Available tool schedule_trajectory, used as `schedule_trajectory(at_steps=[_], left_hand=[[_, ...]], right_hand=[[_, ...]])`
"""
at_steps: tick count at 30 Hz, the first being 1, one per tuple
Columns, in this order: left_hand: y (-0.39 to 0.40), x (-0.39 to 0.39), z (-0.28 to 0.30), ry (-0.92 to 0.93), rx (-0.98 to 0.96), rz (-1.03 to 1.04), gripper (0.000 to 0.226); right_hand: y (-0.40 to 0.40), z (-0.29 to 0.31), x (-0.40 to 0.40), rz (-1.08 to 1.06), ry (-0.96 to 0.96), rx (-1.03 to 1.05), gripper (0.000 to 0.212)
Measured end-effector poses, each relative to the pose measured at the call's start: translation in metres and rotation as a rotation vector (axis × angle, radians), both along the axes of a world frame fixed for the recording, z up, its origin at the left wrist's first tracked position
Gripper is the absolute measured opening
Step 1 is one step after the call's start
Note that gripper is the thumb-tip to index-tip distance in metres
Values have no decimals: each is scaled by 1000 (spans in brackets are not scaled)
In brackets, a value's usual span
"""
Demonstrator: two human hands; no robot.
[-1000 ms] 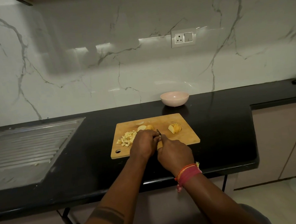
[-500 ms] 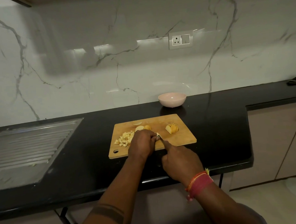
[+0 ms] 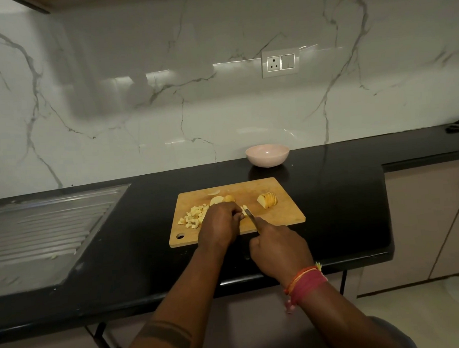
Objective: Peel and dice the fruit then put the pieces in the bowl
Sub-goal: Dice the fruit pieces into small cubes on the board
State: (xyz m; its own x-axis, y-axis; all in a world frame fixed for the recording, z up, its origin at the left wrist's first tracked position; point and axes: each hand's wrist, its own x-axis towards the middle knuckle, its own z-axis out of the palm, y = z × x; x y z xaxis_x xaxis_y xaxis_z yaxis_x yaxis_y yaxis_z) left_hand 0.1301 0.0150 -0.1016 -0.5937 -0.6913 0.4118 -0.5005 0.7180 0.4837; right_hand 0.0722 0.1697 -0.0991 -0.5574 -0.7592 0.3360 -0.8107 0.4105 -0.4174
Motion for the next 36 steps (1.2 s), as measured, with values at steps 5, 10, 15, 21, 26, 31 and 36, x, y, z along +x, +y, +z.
schedule_trajectory(at_steps=[5, 10, 15, 21, 26, 31, 36], left_hand=[[-3, -2, -7, -102, -109, -58, 33], [-2, -2, -7, -113, -113, -47, 29], [0, -2, 0, -17, -24, 3, 19], [1, 1, 3, 14, 33, 2, 13], [3, 2, 4, 39, 13, -20, 13], [1, 0, 3, 25, 15, 5, 12], [2, -1, 5, 11, 17, 37, 11]], right_hand=[[3, -2, 0, 19, 4, 6, 54], [5, -3, -4, 32, -46, -42, 54], [3, -1, -2, 38, -67, -76, 57], [-16, 6, -2, 55, -21, -3, 56], [-30, 12, -2, 59, -2, 30, 52], [-16, 3, -4, 65, 56, 61, 54], [6, -1, 2, 59, 33, 15, 55]])
